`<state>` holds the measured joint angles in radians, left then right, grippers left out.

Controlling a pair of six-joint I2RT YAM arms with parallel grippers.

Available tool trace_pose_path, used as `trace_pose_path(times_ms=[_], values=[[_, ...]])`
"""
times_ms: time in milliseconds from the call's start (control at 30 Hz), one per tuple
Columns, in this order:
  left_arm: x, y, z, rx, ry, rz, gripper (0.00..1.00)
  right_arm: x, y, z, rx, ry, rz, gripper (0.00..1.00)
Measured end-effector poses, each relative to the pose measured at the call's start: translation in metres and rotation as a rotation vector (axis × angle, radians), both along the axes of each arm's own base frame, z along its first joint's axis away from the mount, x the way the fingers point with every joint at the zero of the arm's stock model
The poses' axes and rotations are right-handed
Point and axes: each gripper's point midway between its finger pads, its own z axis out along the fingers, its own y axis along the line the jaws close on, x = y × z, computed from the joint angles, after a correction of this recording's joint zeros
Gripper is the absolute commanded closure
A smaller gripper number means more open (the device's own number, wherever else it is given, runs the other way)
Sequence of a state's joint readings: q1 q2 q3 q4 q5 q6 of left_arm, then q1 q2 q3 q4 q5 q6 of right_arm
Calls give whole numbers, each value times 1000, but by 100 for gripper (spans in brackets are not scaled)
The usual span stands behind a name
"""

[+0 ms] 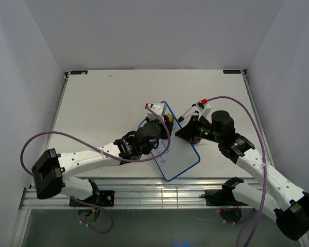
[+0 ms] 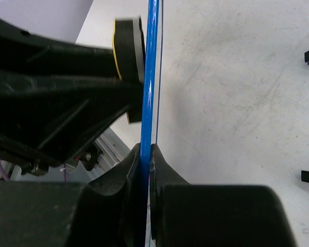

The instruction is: Erase the whiteboard

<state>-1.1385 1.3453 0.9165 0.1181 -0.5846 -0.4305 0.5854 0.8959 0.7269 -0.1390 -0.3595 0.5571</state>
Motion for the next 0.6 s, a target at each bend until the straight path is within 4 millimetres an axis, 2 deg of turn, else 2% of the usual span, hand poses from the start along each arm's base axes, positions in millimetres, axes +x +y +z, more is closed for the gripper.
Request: trace_pose_path(times_ms=[133,333,467,600], values=[[15,0,8,-10,-6,11,89,-2,1,-1,15,34,-5,92],[15,-6,6,5,-5,-24,91,-2,-2,-5,5,54,-28,92],[7,-9,-2,-15,2,-55,91,-5,-4,-9,-8,72,-27,92],[-18,-17,-15,-30,20,-124,92,-6,-6,-13,-25,79,-32,92]])
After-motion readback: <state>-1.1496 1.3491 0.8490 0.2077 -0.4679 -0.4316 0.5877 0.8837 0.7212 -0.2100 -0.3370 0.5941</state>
